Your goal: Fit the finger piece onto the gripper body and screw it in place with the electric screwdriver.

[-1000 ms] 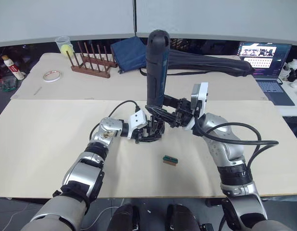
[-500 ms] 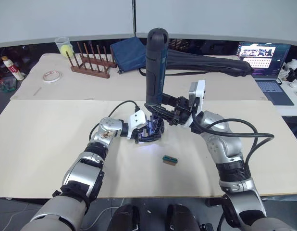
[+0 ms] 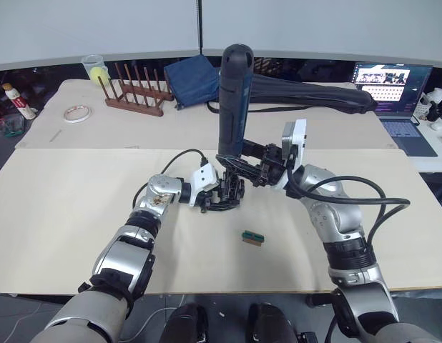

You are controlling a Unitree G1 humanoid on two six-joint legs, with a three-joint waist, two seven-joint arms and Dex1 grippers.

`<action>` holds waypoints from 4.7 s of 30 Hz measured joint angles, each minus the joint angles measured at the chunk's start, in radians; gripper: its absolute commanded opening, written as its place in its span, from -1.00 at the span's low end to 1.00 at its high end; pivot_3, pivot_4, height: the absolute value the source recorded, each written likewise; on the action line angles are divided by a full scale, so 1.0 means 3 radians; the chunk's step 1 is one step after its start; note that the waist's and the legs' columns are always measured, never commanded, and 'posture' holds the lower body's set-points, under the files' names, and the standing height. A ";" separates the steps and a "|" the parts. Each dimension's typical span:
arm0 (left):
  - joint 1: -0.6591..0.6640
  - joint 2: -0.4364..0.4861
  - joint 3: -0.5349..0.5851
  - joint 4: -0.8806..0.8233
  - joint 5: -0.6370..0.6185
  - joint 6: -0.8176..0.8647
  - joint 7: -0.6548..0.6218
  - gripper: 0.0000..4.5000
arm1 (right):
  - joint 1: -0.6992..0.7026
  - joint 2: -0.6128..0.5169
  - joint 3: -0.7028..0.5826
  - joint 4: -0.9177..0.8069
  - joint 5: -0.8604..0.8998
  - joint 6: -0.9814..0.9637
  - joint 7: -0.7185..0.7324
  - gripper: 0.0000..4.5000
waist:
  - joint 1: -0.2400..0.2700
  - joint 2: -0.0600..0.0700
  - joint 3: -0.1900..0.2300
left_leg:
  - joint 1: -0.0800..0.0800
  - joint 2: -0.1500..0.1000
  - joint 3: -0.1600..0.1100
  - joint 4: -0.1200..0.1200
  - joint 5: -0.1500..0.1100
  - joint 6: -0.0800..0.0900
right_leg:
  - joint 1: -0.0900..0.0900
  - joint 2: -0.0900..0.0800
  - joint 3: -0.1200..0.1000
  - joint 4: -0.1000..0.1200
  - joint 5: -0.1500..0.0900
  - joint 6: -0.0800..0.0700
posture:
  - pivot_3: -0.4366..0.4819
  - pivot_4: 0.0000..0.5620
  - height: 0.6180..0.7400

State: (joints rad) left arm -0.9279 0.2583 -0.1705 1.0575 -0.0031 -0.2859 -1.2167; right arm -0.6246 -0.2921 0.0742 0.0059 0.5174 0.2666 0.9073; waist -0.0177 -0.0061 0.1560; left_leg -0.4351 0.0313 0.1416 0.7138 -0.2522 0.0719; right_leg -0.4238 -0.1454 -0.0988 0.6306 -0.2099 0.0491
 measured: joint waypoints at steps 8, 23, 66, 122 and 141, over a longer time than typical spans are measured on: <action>0.0000 0.0001 -0.0001 0.0000 0.0008 -0.0033 0.0005 0.03 | -0.0036 -0.0083 0.0002 -0.0082 0.0001 0.0091 -0.0009 -0.14 | 0.0001 0.0000 0.0000 | 0.0000 0.0000 0.0000 0.0000 0.0000 0.0000 | -0.0001 0.0000 0.0000 0.0000 0.0000 0.0000 | -0.05 -0.47 0.84; -0.0005 -0.0001 0.0019 -0.0005 0.0004 -0.0095 -0.0016 0.03 | -0.0349 -0.0049 -0.0034 -0.0189 0.0159 0.0793 -0.0265 -0.14 | 0.0010 -0.0001 0.0004 | -0.0021 -0.0002 0.0000 -0.0002 0.0000 0.0000 | -0.0017 0.0000 -0.0003 0.0005 0.0001 0.0000 | -0.05 -0.47 0.84; -0.0090 -0.0038 0.0051 0.0156 0.0051 -0.0033 0.0042 0.03 | -0.0481 0.0031 -0.0189 -0.0584 0.0315 0.0525 -0.0130 -0.14 | 0.0015 -0.0007 0.0004 | -0.0016 -0.0003 -0.0004 0.0003 -0.0001 0.0003 | -0.0007 -0.0001 -0.0006 0.0003 0.0003 0.0001 | -0.05 -0.47 0.84; 0.1275 0.0838 -0.0390 -0.3110 -0.0769 0.1448 -0.0713 1.00 | 0.1847 -0.0473 -0.0401 -0.1939 0.0375 0.0350 -0.0499 -0.14 | 0.0091 -0.0007 0.0005 | -0.0013 -0.0001 -0.0005 0.0003 0.0000 0.0000 | -0.0008 0.0000 -0.0001 -0.0005 0.0000 -0.0002 | -0.05 -0.47 0.84; 0.1260 0.0829 -0.0392 -0.2937 -0.0761 0.1230 -0.0685 1.00 | 0.1864 -0.0463 -0.0392 -0.1873 0.0296 0.0289 -0.0483 -0.14 | 0.0094 -0.0007 0.0005 | -0.0013 -0.0001 -0.0006 0.0003 0.0000 0.0000 | -0.0008 0.0000 0.0000 -0.0005 0.0000 -0.0002 | -0.05 -0.47 0.84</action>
State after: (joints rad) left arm -0.5499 0.5069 -0.2880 0.1763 -0.2313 0.0830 -1.4222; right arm -0.0653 -0.4312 -0.0433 -0.5560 0.6063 0.3535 0.7623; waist 0.0106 -0.0081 0.1574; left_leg -0.4389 0.0311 0.1399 0.7148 -0.2522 0.0720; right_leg -0.4261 -0.1454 -0.0989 0.6292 -0.2099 0.0486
